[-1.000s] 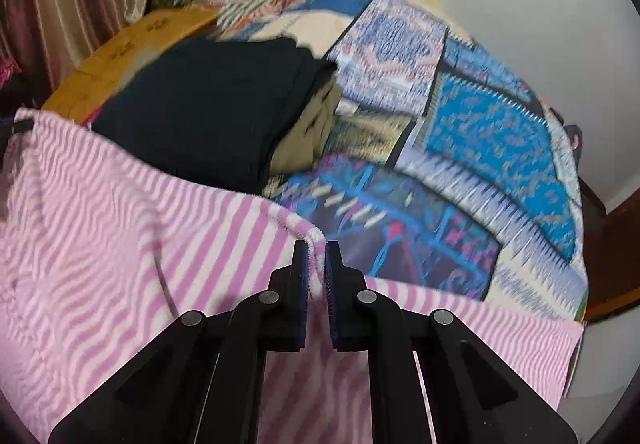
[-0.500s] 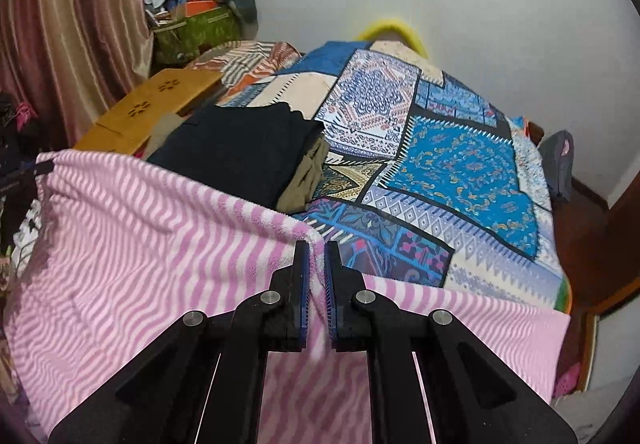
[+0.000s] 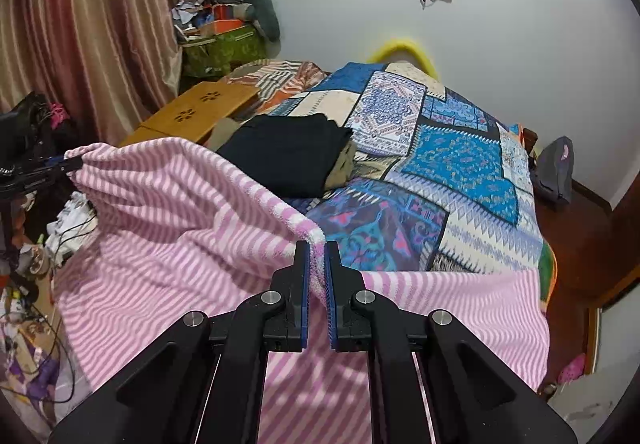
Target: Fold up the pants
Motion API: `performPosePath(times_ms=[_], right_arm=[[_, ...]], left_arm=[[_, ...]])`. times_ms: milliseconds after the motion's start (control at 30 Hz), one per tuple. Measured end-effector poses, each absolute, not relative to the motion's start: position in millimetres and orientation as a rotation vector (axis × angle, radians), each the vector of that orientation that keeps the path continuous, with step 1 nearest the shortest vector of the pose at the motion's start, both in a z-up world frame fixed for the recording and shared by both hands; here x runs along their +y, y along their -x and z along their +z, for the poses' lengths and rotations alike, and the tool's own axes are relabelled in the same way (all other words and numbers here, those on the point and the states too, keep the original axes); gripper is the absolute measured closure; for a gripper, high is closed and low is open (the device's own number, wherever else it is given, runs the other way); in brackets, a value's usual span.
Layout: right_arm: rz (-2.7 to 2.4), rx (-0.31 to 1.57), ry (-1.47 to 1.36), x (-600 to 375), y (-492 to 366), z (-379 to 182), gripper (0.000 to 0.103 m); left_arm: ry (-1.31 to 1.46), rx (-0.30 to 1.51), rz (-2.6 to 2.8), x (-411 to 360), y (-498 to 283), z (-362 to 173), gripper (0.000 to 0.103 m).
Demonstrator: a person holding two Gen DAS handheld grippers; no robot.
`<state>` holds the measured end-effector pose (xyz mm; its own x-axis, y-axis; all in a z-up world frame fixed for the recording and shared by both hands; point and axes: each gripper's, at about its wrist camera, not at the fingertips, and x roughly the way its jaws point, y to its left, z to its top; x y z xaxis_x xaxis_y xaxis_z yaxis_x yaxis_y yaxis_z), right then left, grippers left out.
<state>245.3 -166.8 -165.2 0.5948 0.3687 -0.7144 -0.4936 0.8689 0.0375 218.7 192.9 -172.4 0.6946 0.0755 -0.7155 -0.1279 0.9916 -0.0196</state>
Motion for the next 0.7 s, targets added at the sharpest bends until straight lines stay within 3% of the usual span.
performPosePath(times_ms=[700], right_arm=[[0.52, 0.898, 0.155, -167.9, -116.1, -230.4, 0.097]], left_arm=[[0.151, 0.914, 0.047, 213.9, -86.5, -247.2, 0.075]])
